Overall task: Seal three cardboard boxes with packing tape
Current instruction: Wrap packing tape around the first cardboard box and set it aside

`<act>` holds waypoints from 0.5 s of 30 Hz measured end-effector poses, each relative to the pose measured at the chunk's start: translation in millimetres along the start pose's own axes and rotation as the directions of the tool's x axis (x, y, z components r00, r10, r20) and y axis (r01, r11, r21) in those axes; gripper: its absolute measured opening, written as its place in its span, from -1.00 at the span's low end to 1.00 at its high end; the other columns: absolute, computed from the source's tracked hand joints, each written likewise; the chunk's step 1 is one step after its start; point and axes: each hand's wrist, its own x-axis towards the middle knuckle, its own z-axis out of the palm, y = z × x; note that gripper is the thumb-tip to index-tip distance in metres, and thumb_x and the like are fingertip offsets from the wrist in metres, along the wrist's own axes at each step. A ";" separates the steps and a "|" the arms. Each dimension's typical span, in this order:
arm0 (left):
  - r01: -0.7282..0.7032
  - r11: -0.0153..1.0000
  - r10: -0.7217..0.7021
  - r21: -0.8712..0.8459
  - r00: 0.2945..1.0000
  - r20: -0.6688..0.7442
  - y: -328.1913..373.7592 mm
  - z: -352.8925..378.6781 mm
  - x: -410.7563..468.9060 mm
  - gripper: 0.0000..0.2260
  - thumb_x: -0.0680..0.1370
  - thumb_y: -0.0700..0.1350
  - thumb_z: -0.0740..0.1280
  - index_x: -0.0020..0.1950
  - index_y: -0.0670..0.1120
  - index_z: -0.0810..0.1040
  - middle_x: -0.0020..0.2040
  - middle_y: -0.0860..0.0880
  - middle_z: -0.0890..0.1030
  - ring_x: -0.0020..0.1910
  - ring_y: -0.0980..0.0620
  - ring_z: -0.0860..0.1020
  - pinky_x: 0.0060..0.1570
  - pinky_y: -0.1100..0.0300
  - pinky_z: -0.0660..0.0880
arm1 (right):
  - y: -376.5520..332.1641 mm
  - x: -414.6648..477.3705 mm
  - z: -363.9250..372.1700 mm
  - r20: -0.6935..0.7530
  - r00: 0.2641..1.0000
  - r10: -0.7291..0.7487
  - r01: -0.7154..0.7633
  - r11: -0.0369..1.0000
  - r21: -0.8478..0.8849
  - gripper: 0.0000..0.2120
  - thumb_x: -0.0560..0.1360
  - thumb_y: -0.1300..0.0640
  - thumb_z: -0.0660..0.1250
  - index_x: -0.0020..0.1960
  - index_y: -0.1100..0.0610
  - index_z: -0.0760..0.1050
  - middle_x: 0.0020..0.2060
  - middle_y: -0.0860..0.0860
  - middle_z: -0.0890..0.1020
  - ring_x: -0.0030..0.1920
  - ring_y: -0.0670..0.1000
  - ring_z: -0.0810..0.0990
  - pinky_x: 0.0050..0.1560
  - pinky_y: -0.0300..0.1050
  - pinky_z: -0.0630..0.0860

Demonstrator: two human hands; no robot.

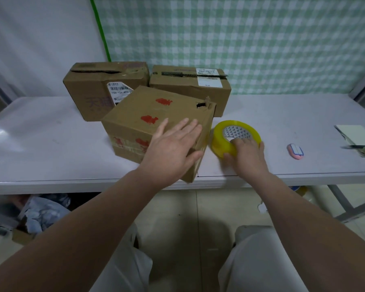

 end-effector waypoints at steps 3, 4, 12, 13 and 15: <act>-0.003 1.000 0.003 -0.004 1.000 -0.008 0.0 1.1 3.0 -0.49 0.62 0.14 0.11 0.52 -0.04 0.21 0.52 0.02 0.21 0.52 0.06 0.14 0.46 0.00 -0.17 | 3.9 -3.9 -16.1 -0.094 0.993 0.073 -0.033 0.927 0.373 -0.65 0.53 -0.03 0.31 0.20 0.17 0.49 0.11 0.13 0.57 0.15 0.14 0.48 0.17 0.04 0.35; 0.004 1.000 -0.004 -0.009 1.000 -0.002 0.8 1.0 4.3 -0.49 0.62 0.14 0.12 0.52 -0.04 0.21 0.52 0.02 0.22 0.51 0.06 0.15 0.46 0.01 -0.16 | 3.9 -8.1 -27.2 -0.078 0.985 0.152 -0.077 0.802 0.593 -0.72 0.53 -0.03 0.29 0.11 0.14 0.50 0.03 0.11 0.57 0.05 0.11 0.50 0.04 -0.02 0.39; 0.160 0.961 -0.144 -0.225 0.986 0.085 22.4 -22.4 17.1 -0.47 0.60 0.14 0.15 0.53 0.02 0.17 0.52 0.04 0.24 0.50 0.07 0.17 0.49 -0.11 -0.11 | -2.7 -53.5 -90.7 0.214 0.953 0.217 -0.145 -0.296 0.944 -0.77 0.62 -0.01 0.13 0.10 0.03 0.53 -0.01 -0.01 0.65 0.04 0.01 0.61 0.11 0.04 0.50; 0.153 0.949 -0.144 -0.277 0.988 0.051 28.8 -26.2 19.0 -0.47 0.60 0.12 0.19 0.53 0.02 0.18 0.51 0.03 0.26 0.49 0.05 0.21 0.49 -0.10 -0.06 | -3.0 -58.1 -94.9 0.203 0.958 0.203 -0.123 -0.348 0.929 -0.75 0.62 -0.02 0.13 0.12 0.03 0.54 -0.01 -0.01 0.66 0.05 0.00 0.61 0.13 0.03 0.50; 0.153 0.882 -0.168 -0.445 0.986 0.005 41.7 -35.1 24.5 -0.45 0.58 0.06 0.26 0.53 0.02 0.19 0.49 0.02 0.29 0.45 0.04 0.26 0.45 0.01 0.11 | -2.3 -66.8 -103.0 0.192 0.963 0.190 -0.087 -0.453 0.887 -0.74 0.61 -0.04 0.12 0.08 0.03 0.55 -0.13 -0.03 0.67 -0.08 -0.05 0.64 0.02 -0.07 0.56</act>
